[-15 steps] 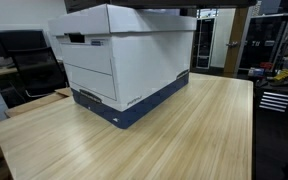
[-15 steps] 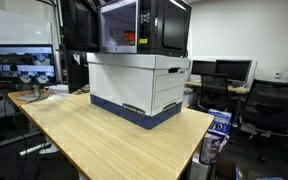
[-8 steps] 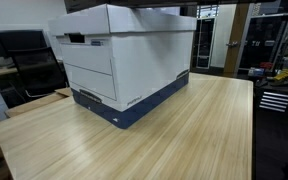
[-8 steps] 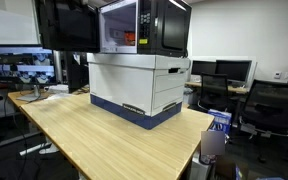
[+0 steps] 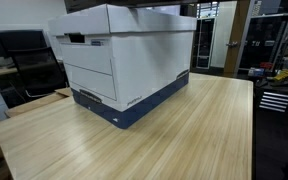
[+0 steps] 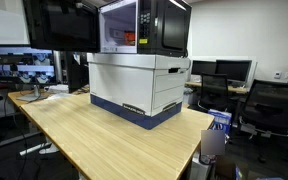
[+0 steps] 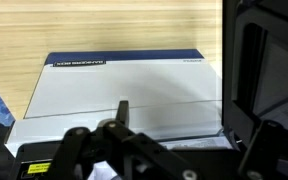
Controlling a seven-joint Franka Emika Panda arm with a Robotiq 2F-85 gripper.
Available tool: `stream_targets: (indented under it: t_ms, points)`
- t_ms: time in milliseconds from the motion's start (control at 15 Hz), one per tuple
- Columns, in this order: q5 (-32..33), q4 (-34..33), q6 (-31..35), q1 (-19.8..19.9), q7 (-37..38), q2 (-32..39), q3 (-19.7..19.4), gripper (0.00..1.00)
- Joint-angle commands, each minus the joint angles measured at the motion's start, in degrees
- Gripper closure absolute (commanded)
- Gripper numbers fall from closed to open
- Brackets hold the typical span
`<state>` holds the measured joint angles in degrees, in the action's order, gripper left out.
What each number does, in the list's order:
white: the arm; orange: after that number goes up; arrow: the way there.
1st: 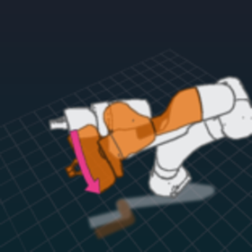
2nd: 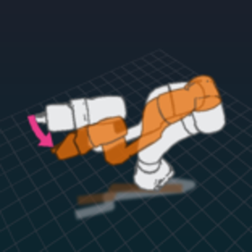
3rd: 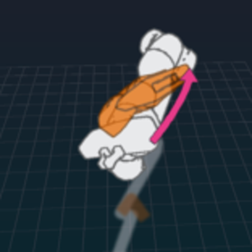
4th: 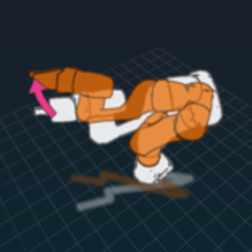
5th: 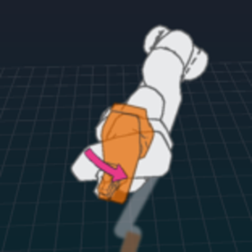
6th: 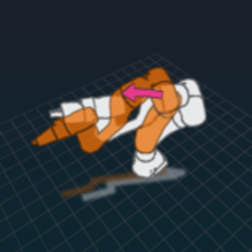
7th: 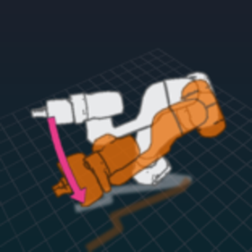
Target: Open the door of the microwave, then remove the bowl from the microwave
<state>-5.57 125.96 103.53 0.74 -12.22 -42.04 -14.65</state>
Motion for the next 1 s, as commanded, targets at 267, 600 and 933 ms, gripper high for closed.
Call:
stream_targets:
  t_ms: [267, 600, 933]
  points:
    - [1.20, 5.44, 4.92, -0.62, -1.46, -2.57, 6.18, 0.00]
    - [1.17, 7.94, 7.23, -4.28, -1.97, -4.85, 9.94, 0.00]
    - [4.55, 10.84, 13.99, -1.54, 0.38, -5.40, 9.79, 0.00]
